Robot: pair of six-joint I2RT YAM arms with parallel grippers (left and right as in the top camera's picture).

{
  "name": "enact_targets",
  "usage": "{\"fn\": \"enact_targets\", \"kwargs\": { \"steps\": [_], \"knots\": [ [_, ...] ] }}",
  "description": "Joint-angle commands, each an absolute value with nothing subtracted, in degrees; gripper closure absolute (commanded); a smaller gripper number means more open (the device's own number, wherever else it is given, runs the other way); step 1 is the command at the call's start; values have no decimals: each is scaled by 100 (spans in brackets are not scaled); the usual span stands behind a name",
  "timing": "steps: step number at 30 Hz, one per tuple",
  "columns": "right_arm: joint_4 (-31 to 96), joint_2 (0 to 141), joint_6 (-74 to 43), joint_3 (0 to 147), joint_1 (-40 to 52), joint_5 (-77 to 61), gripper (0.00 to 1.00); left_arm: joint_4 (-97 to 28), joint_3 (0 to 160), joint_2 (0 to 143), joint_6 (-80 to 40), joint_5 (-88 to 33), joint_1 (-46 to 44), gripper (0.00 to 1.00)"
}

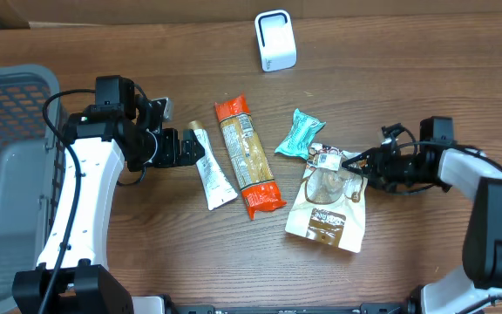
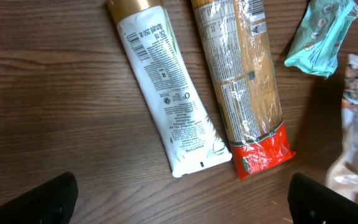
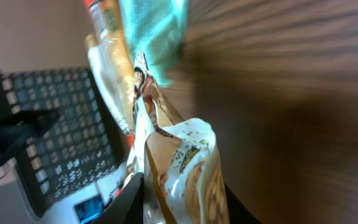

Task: Scan the item barcode

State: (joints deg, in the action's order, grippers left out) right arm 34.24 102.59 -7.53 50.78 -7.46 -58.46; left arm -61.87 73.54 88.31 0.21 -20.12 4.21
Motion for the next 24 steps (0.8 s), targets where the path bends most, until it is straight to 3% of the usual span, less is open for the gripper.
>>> {"fn": "enact_targets", "kwargs": {
  "steps": [1,9,24],
  "knots": [
    [4368,9470,71,5837,-735,-6147,75,-6182,7349,8862,132,-1990,410,0],
    [5935,8368,762,7065,-631,-5763,75,-6182,7349,8862,132,-1992,410,1],
    [5922,7555,-193,7590,915,-4460,72,-6182,7349,8862,132,-1992,410,0]
  ]
}}
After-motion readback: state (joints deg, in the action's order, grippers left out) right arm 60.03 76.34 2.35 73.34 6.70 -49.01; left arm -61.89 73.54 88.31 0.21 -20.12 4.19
